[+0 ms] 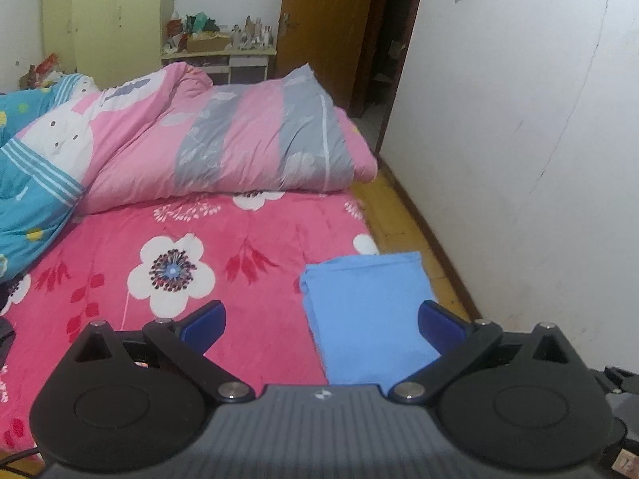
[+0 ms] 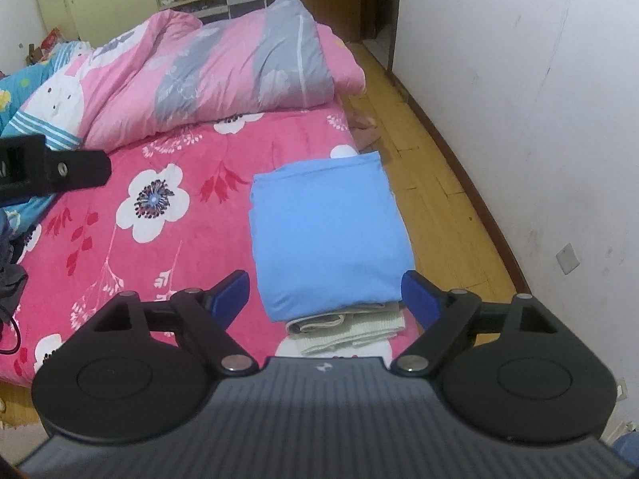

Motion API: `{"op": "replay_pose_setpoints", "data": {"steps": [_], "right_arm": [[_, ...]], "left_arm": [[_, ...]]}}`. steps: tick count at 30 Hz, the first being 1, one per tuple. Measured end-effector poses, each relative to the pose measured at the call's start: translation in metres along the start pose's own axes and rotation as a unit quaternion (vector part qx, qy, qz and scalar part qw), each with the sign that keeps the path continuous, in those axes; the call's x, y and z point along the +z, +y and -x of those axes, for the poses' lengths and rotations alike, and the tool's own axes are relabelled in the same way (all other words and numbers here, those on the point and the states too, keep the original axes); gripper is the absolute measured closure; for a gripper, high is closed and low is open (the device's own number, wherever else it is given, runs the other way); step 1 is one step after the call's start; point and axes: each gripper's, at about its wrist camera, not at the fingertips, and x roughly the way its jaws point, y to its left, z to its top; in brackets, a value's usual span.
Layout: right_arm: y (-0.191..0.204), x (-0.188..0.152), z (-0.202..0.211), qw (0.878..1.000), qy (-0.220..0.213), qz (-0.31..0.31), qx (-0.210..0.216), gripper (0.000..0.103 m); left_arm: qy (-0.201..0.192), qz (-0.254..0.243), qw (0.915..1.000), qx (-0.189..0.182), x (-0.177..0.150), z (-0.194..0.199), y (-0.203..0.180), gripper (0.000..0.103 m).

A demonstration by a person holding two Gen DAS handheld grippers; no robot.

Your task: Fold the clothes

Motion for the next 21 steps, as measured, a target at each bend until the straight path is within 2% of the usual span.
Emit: {"op": "replay_pose_setpoints", "data": {"steps": [10,21], "right_arm": [[-0.003,-0.003,-0.016,1.000,0.027,-0.006,-0.014,0.020],[-0.010,-0.004,-0.029,0.999,0.041,0.004,-0.020,0.019]], "left_arm": [[0.063,0.008,0.9963,0.058,-0.007,-0.028,-0.009,0.002],[0.083,-0.002,0.9934,0.079,-0.009,-0.038,-0.010,0.005]]}}
